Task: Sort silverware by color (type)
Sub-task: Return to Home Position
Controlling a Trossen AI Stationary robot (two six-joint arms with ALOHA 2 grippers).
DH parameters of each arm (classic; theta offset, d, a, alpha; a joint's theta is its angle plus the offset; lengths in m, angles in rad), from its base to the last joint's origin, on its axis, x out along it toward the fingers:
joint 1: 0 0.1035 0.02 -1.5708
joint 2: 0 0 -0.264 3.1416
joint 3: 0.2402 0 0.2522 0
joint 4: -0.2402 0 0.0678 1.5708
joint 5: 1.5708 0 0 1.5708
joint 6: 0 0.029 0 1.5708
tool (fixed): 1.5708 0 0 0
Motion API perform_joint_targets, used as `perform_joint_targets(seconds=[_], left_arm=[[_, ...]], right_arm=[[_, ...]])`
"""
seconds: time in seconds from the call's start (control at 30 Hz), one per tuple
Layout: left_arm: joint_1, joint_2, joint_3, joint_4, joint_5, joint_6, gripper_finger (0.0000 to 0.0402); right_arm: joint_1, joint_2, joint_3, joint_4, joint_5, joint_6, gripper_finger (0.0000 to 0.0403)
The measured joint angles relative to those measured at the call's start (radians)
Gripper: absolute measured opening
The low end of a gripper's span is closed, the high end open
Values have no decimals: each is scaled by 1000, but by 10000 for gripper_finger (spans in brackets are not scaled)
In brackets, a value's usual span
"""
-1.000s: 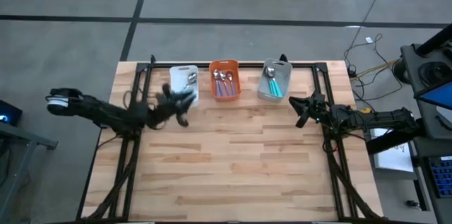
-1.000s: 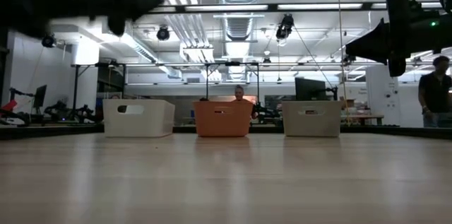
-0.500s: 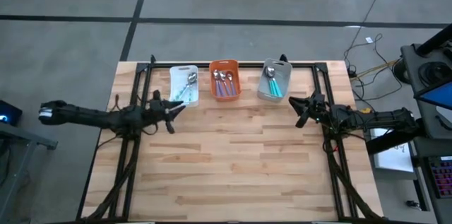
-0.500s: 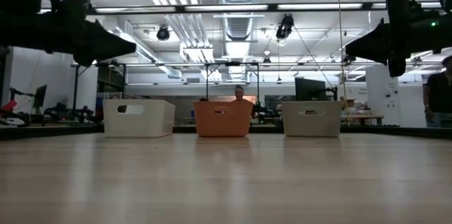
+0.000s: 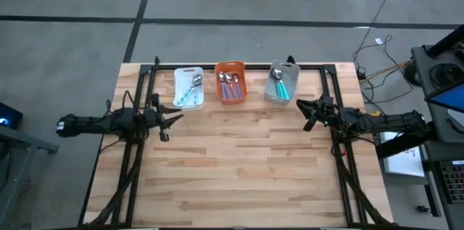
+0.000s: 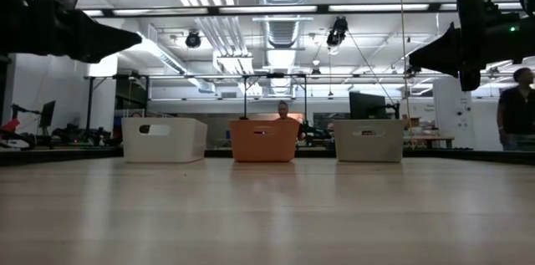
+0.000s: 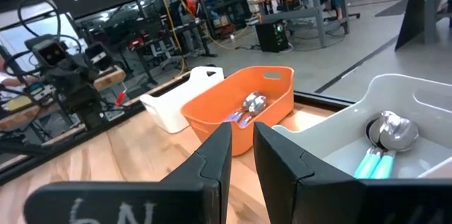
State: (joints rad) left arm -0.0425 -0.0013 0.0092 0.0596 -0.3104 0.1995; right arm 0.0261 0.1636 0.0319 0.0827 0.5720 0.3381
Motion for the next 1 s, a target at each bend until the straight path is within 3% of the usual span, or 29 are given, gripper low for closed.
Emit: perform_joint_targets(seconds=[0.27, 1.0], left_arm=[[0, 2, 0, 10, 8, -132, 78], [0, 33, 13, 20, 7, -134, 78]], right_arm=[[0, 9, 0, 0, -2, 1, 52], [0, 9, 0, 3, -3, 2, 52]])
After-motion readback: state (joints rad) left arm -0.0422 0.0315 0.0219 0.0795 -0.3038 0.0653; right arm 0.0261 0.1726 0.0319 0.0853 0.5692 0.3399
